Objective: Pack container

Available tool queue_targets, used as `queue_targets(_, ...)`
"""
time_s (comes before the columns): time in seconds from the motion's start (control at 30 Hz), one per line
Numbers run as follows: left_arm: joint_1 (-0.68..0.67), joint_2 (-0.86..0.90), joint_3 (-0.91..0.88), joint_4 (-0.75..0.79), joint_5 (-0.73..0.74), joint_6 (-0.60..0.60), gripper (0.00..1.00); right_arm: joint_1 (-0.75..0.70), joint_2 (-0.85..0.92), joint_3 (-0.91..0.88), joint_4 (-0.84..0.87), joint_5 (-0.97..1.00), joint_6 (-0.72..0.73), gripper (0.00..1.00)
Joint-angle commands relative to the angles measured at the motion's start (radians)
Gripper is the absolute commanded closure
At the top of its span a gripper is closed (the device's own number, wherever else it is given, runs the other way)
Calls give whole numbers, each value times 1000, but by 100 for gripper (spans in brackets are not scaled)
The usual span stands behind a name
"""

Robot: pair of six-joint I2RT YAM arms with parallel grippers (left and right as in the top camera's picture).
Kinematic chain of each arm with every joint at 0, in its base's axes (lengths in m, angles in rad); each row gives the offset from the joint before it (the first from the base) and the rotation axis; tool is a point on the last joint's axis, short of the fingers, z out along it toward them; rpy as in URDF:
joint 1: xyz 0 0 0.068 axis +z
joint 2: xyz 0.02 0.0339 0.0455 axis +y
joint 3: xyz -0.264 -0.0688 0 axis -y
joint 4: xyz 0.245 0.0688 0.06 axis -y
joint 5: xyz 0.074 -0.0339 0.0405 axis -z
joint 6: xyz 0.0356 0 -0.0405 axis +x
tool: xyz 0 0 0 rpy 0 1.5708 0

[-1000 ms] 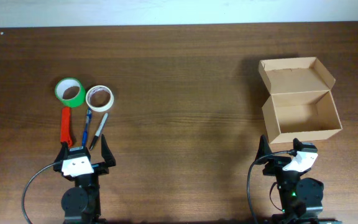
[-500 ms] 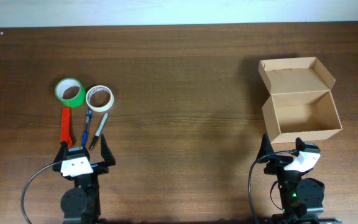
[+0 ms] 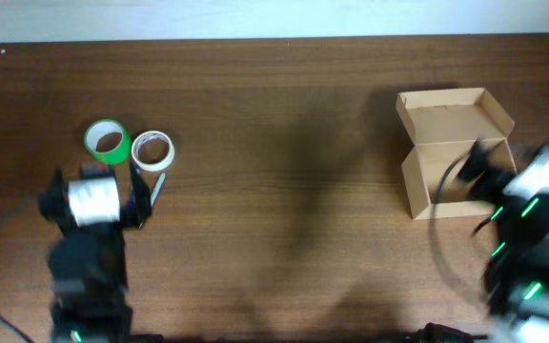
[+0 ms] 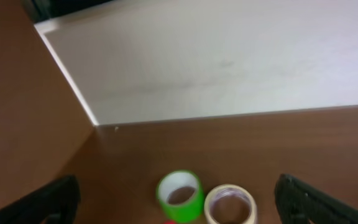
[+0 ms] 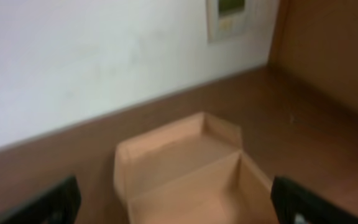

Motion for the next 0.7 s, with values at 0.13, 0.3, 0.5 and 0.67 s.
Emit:
queue_targets(0.13, 56, 512, 608, -286, -17, 63, 0, -214, 650, 871, -477, -391, -16, 1)
queue_targets(0.3, 81, 711, 809, -432, 44, 63, 1, -231, 894, 1186, -636, -496, -16, 1)
queue_targets(0.5, 98, 823, 831, -500, 65, 63, 1, -221, 969, 1214, -718, -468, -17, 7)
queue_targets(0.67, 98, 872, 831, -547, 64, 63, 0, -155, 998, 1214, -883, -278, -66, 7)
